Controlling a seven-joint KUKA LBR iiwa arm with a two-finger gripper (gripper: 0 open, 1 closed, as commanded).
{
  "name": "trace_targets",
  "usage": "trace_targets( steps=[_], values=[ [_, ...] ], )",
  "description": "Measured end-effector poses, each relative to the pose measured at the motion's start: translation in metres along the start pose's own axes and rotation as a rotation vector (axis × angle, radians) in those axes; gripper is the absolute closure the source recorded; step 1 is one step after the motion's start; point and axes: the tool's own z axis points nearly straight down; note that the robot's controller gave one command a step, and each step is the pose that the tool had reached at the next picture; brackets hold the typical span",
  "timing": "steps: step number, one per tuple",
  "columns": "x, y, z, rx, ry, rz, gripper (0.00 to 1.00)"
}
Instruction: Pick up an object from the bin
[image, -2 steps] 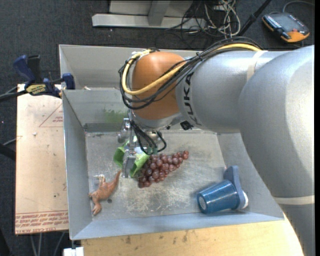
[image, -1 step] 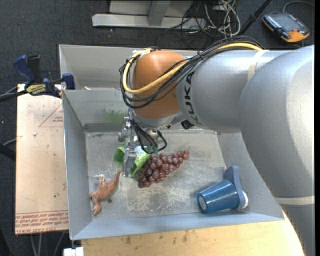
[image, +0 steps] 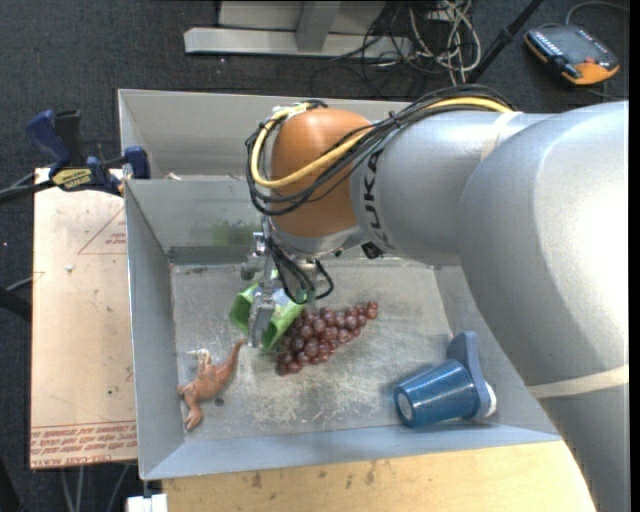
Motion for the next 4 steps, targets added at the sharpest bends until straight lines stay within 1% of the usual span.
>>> trace_targets(
  steps=[1,2,3,4],
  values=[
    [0.002,-0.003,0.007,0.005,0.006,0.019,1.0],
    [0.002,-0.003,0.007,0.005,0.007,0.019,1.0],
    [0.006,0.002,-0.035,0.007,0.015,0.024,1.0],
    [0.008,0.009,-0.054,0.005,0.01,0.023,0.0]
  ],
)
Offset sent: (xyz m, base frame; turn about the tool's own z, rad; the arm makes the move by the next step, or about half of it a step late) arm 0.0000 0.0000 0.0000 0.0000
